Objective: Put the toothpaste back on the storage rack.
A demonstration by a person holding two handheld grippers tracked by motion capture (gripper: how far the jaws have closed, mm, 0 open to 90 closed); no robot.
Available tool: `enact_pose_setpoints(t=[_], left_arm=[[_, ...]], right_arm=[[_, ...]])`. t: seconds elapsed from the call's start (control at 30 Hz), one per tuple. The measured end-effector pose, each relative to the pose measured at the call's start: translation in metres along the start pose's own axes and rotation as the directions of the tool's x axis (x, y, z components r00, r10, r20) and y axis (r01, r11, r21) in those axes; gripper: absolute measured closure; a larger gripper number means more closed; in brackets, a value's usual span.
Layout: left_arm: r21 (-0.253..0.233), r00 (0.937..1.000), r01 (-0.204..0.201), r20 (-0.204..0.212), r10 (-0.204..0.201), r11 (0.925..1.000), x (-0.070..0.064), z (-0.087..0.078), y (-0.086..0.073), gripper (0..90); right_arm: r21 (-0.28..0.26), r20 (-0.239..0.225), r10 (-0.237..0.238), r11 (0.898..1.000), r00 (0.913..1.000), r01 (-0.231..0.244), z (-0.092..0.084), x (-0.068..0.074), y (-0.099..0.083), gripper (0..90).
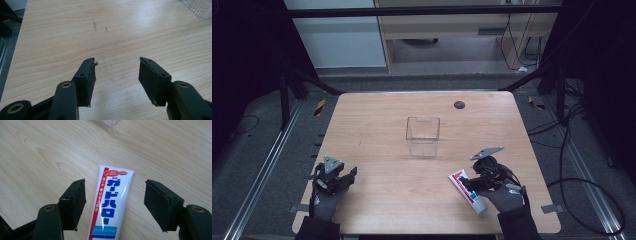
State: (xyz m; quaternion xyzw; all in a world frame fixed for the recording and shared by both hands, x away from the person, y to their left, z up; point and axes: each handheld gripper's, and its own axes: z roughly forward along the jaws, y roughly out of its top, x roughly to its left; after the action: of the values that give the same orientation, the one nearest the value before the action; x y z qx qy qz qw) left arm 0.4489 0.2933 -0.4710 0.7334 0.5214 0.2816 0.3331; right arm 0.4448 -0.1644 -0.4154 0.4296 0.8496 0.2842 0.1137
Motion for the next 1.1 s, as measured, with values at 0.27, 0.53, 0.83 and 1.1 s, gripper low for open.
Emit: enact_pose_setpoints(t=[0.27,0.53,0.83,1.1], left_arm=[[0.002,1.0000,-0.002,0.002,0.002,1.0000,0.000,0.000,0.000,45.9],[0.003,1.0000,0.000,0.001,0.000,1.0000,0.000,0.001,0.000,45.9],[0.006,1.0000,-0.004,0.003,0.004,1.0000,0.000,0.001,0.000,45.8],[0.008,1.0000,-0.004,0.003,0.004,1.0000,0.000,0.001,0.000,45.8]], right_arm=[[0.047,-0.005,-0.012,0.999,0.9999,0.012,0.013,0.006,0.011,32.3],[0.101,0.016,0.007,0.995,0.9998,-0.009,0.026,0.003,0.013,31.7],[0.141,0.022,0.024,0.990,0.9995,-0.027,0.039,0.003,0.008,31.0],[0.165,0.027,0.027,0.986,0.9993,-0.031,0.047,0.003,0.005,31.0]])
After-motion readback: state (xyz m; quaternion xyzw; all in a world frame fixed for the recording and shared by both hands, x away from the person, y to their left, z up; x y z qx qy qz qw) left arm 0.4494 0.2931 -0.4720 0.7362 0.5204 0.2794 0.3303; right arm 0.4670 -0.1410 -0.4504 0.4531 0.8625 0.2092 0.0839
